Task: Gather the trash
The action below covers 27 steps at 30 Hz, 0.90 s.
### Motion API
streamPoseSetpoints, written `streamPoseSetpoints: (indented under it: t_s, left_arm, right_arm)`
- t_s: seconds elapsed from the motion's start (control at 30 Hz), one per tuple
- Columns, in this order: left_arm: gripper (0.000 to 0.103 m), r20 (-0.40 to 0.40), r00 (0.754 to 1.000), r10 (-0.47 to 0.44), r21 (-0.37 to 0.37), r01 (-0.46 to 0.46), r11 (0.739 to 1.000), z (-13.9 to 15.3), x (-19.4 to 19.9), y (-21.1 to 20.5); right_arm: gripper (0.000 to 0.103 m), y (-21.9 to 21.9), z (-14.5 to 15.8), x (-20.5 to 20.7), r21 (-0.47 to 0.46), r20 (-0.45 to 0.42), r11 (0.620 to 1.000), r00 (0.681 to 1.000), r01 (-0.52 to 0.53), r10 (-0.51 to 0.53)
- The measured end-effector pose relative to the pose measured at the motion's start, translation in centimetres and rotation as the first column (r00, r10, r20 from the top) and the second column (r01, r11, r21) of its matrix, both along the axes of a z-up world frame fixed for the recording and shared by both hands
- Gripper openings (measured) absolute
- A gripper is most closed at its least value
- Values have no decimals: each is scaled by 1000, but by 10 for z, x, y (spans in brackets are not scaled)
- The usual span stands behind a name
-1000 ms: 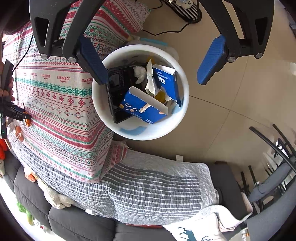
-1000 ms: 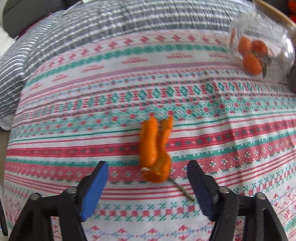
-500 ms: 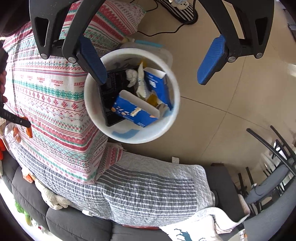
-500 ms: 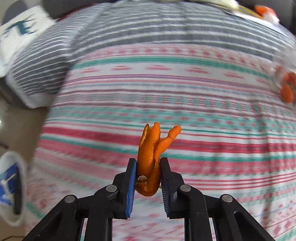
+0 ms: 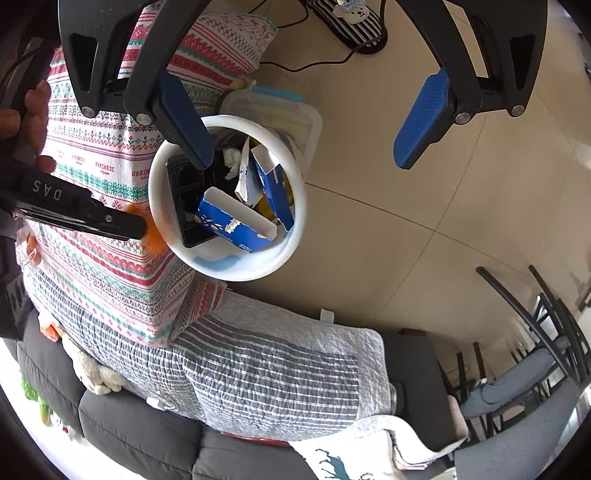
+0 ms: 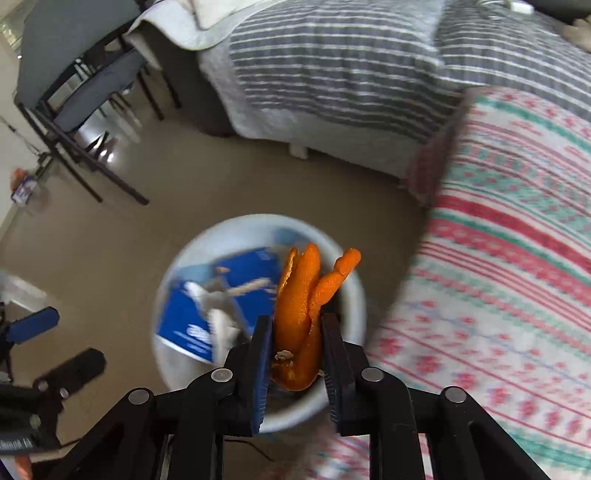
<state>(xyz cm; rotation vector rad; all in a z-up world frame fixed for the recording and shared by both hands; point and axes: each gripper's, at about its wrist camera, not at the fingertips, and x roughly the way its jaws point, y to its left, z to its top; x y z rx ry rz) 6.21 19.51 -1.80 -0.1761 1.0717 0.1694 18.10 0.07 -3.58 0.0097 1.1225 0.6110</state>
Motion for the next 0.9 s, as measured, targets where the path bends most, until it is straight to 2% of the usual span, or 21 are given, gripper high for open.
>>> streamPoseSetpoints:
  t_s: [0.03, 0.1, 0.17, 0.43, 0.57, 0.7, 0.83, 0.9]
  left_arm:
    - [99, 3, 1000, -2, -3, 2, 1000, 1, -1, 0]
    - [99, 15, 1000, -11, 8, 11, 1000, 5, -5, -4]
    - [99, 35, 999, -32, 32, 31, 999, 11, -10, -13]
    - [99, 123, 984, -133, 44, 128, 991, 38, -53, -72]
    - [99, 174, 975, -136, 50, 129, 990, 50, -80, -98]
    - [99, 214, 967, -139, 106, 118, 987, 53, -106, -127]
    - [99, 193, 971, -141, 89, 126, 988, 41, -119, -146]
    - [99, 188, 973, -133, 81, 120, 990, 35, -124, -152]
  right_arm:
    - [32, 2, 0, 1, 9, -13, 1000, 1000, 5, -5]
    - [54, -1, 4, 1, 27, -17, 999, 999, 42, -42]
    - [60, -7, 12, -5, 43, 3, 997, 998, 63, -64]
    - [75, -72, 50, -63, -96, 186, 981, 971, 171, -151]
    - [85, -108, 63, -100, -136, 255, 967, 951, 214, -175]
    - [98, -134, 70, -148, -168, 353, 946, 913, 276, -204]
    - [101, -157, 70, -185, -160, 412, 923, 874, 349, -259]
    - [101, -169, 66, -195, -141, 441, 902, 842, 408, -312]
